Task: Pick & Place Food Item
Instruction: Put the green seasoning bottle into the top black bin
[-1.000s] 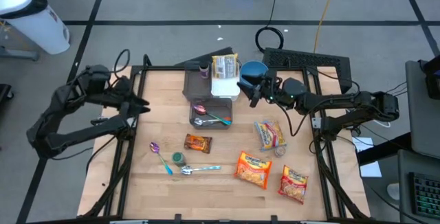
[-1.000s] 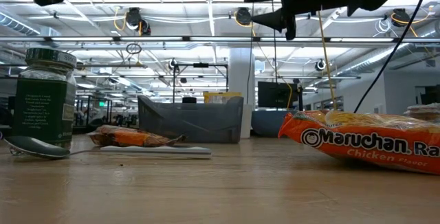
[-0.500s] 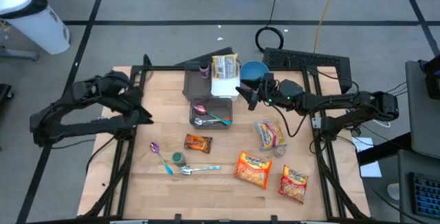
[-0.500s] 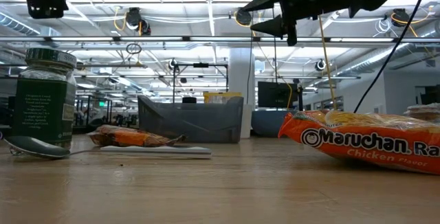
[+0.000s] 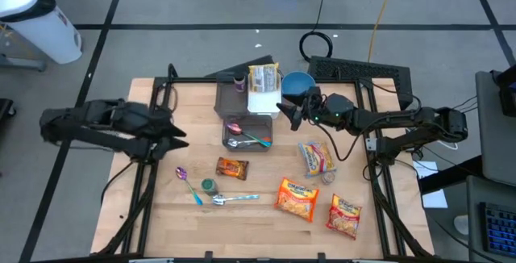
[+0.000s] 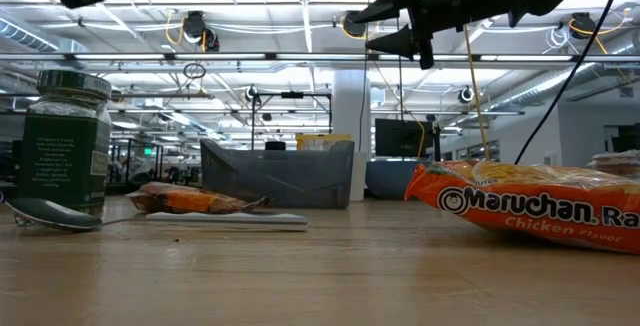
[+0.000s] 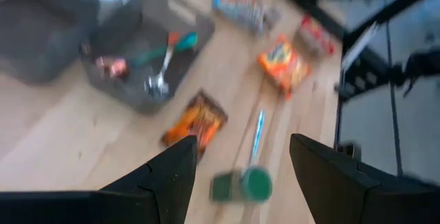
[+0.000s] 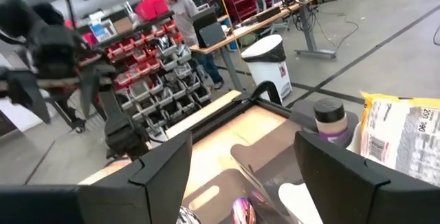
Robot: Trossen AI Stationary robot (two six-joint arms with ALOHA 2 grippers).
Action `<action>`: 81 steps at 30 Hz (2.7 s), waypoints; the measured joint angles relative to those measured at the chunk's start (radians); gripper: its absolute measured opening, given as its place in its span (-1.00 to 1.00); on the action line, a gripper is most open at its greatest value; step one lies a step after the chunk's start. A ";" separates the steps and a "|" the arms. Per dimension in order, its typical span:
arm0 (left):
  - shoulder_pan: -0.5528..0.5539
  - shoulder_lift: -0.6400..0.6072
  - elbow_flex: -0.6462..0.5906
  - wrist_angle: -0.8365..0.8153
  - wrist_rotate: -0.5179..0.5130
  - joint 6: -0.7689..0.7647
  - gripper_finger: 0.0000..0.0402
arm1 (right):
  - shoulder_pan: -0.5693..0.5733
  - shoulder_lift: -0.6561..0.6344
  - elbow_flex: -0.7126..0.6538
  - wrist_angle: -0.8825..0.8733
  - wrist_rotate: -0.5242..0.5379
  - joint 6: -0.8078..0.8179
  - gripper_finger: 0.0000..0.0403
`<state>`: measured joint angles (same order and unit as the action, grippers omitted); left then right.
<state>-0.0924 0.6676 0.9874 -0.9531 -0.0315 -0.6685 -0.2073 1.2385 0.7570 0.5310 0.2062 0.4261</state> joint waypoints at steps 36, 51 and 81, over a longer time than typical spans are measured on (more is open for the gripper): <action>-0.783 0.771 0.167 -0.146 -0.571 -1.017 0.20 | 0.000 0.000 0.000 -0.065 -0.472 0.068 0.26; -1.047 0.950 0.146 -0.401 -0.729 -1.469 0.20 | 0.098 0.000 0.000 -0.034 -0.046 0.117 0.26; -1.108 0.949 0.066 -0.404 -0.807 -1.485 0.20 | 0.170 0.000 0.000 -0.027 0.121 0.329 0.26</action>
<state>-1.2008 1.6169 1.0531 -1.3574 -0.8389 -2.1538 -0.0376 1.2385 0.7570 0.5035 0.3268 0.7547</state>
